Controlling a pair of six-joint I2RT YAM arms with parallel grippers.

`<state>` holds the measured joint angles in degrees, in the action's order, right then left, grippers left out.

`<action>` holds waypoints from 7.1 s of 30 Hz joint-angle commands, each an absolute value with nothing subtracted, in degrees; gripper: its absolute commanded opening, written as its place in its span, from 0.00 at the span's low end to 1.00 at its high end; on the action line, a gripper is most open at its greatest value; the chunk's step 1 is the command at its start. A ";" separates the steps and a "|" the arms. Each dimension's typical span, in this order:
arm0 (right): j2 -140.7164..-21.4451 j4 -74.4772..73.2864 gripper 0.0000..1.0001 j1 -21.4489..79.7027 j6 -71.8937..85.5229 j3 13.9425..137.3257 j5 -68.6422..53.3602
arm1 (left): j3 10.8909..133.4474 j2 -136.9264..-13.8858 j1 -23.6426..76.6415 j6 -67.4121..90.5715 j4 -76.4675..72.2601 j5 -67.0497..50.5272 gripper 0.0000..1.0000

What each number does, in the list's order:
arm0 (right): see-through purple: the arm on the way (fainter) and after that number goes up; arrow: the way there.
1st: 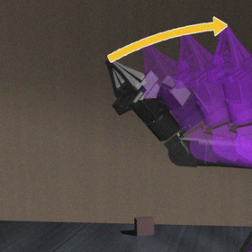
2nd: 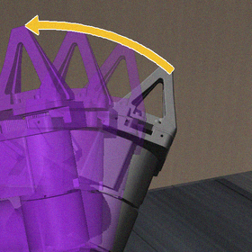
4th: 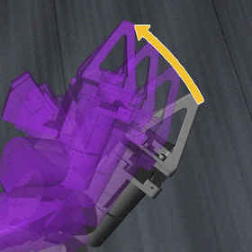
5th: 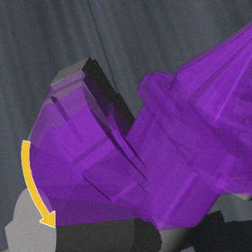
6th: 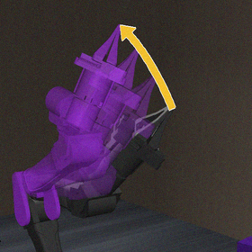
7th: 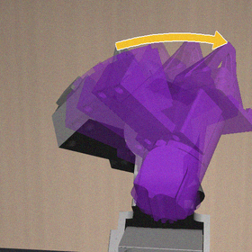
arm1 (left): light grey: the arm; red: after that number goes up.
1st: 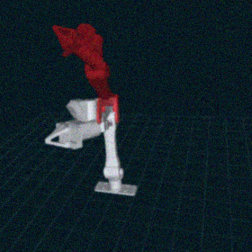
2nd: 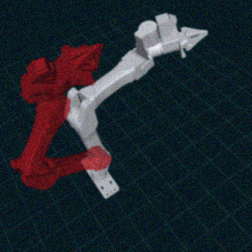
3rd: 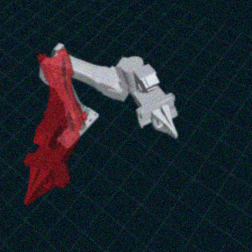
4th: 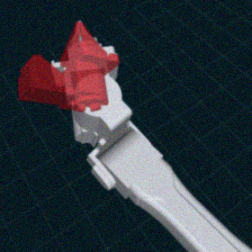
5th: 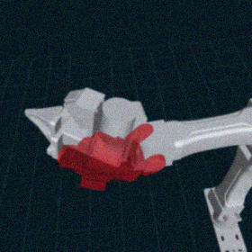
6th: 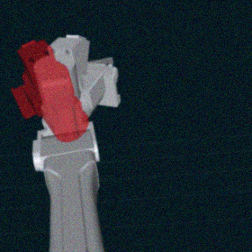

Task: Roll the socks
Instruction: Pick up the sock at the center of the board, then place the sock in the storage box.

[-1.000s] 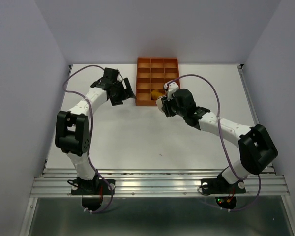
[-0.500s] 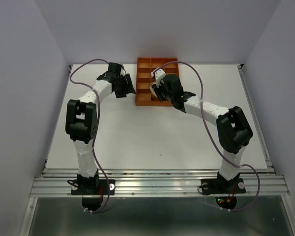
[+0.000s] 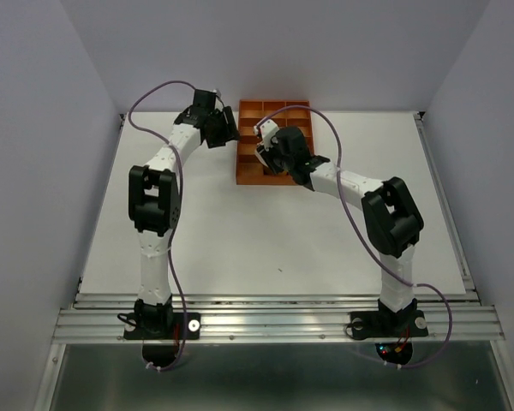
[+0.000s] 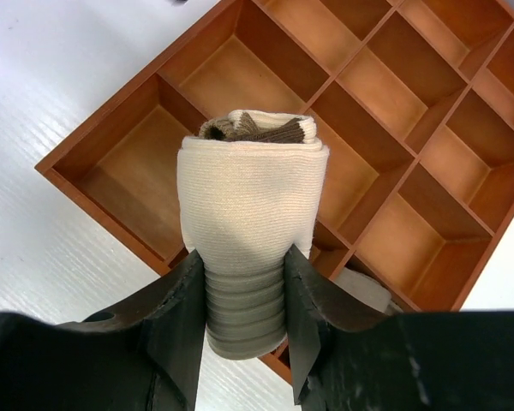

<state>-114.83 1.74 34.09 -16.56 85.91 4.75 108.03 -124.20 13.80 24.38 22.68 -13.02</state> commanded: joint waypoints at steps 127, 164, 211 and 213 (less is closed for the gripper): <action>-135.89 -41.31 0.01 34.98 -4.58 108.03 -0.45 | 123.14 -142.12 16.70 25.22 20.39 -10.11 0.00; -128.41 -30.77 0.66 34.98 -4.30 107.05 -2.02 | 120.94 -141.42 16.87 24.87 18.81 -11.07 0.00; -131.57 -13.80 0.65 35.51 -8.52 113.03 -3.60 | 121.47 -142.21 16.87 25.14 18.81 -13.01 0.00; -132.45 -13.80 0.65 35.51 -8.79 113.38 -2.90 | 121.46 -142.21 16.79 25.05 18.90 -13.18 0.00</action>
<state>-131.15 -16.47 34.96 -7.94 110.37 -2.37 122.69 -141.53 17.58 24.10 18.79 -12.36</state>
